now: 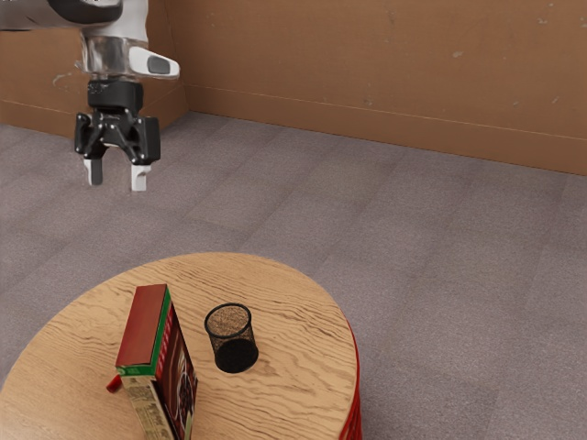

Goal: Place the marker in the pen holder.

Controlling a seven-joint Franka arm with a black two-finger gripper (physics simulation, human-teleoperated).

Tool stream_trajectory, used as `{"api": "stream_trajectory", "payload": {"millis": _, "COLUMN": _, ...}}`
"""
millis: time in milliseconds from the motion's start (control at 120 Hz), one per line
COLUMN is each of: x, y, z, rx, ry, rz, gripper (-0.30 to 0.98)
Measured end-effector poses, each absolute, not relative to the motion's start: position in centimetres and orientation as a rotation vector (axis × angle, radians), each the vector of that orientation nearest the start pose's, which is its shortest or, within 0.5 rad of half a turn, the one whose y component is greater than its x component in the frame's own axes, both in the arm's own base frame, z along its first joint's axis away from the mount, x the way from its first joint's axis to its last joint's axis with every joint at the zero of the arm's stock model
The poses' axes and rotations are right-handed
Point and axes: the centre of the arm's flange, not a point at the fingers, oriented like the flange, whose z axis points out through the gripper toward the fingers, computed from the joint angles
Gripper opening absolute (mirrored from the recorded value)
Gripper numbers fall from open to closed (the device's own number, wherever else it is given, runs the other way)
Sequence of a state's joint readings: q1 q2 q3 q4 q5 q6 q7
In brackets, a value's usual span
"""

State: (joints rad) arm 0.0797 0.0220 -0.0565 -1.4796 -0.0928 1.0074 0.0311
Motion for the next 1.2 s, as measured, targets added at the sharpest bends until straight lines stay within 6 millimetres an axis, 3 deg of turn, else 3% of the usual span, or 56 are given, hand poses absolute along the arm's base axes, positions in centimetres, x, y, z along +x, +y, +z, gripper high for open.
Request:
{"api": "stream_trajectory", "payload": {"millis": 75, "x": 51.1, "y": 1.0, "z": 62.1, "rx": -3.179, "ry": 0.025, "rz": 0.592, "gripper": 0.69}}
{"api": "stream_trajectory", "payload": {"millis": 108, "x": 51.8, "y": 1.6, "z": 60.7, "rx": -3.180, "ry": 0.005, "rz": 0.566, "gripper": 0.69}}
{"api": "stream_trajectory", "payload": {"millis": 217, "x": 53.4, "y": 5.4, "z": 48.7, "rx": -3.136, "ry": -0.110, "rz": 0.697, "gripper": 0.69}}
{"api": "stream_trajectory", "payload": {"millis": 283, "x": 53.0, "y": 8.5, "z": 42.0, "rx": -3.123, "ry": -0.197, "rz": 0.737, "gripper": 0.69}}
{"api": "stream_trajectory", "payload": {"millis": 333, "x": 52.6, "y": 9.5, "z": 38.9, "rx": -3.121, "ry": -0.221, "rz": 0.718, "gripper": 0.69}}
{"api": "stream_trajectory", "payload": {"millis": 425, "x": 52.1, "y": 9.1, "z": 34.8, "rx": -3.123, "ry": -0.206, "rz": 0.653, "gripper": 0.69}}
{"api": "stream_trajectory", "payload": {"millis": 567, "x": 53.1, "y": 9.0, "z": 31.5, "rx": -3.135, "ry": -0.189, "rz": 0.517, "gripper": 0.69}}
{"api": "stream_trajectory", "payload": {"millis": 675, "x": 51.8, "y": 8.6, "z": 28.7, "rx": -3.139, "ry": -0.179, "rz": 0.471, "gripper": 0.67}}
{"api": "stream_trajectory", "payload": {"millis": 833, "x": 50.7, "y": 7.9, "z": 26.3, "rx": -3.143, "ry": -0.153, "rz": 0.386, "gripper": 0.60}}
{"api": "stream_trajectory", "payload": {"millis": 942, "x": 50.2, "y": 7.8, "z": 25.3, "rx": -3.146, "ry": -0.141, "rz": 0.339, "gripper": 0.52}}
{"api": "stream_trajectory", "payload": {"millis": 1083, "x": 50.1, "y": 7.8, "z": 25.0, "rx": -3.148, "ry": -0.127, "rz": 0.292, "gripper": 0.29}}
{"api": "stream_trajectory", "payload": {"millis": 1200, "x": 49.5, "y": 8.1, "z": 24.4, "rx": -3.148, "ry": -0.125, "rz": 0.288, "gripper": 0.18}}
